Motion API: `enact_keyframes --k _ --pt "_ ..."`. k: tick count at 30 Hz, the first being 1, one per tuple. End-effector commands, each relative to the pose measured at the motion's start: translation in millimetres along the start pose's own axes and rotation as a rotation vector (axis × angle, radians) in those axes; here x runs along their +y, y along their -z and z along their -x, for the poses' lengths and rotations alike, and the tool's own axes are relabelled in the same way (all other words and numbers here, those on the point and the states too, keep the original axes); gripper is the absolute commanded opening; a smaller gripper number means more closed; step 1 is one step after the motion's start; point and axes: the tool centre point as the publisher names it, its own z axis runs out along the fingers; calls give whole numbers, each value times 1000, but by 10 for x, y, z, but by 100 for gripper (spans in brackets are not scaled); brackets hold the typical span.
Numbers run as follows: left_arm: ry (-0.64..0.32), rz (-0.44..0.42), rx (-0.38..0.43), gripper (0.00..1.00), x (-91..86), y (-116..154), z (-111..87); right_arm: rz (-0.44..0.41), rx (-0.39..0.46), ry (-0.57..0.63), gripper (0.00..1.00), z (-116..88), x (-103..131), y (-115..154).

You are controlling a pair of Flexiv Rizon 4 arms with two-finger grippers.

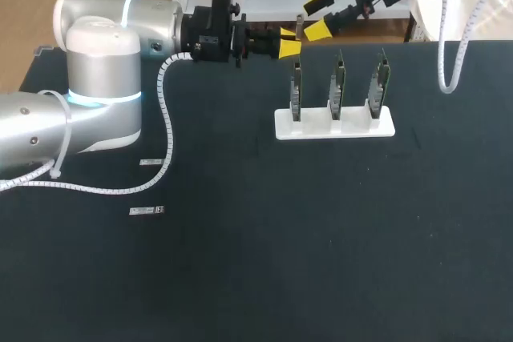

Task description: Pick up the optical module with the left hand, and insert it into the network port with the right hand.

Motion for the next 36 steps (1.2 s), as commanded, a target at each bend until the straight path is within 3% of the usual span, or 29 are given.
enact_keyframes --k 1,34,35,36 --pt "0 -3 0 0 18 -2 -3 -37 -4 0 100 3 39 -37" --pt "0 -3 0 0 18 -2 -3 5 5 14 100 56 -86 -137" --pt "0 -3 0 0 18 -2 -3 6 3 15 26 53 -84 -136" --pt "0 -3 0 0 18 -2 -3 1 3 15 0 49 -83 -135"
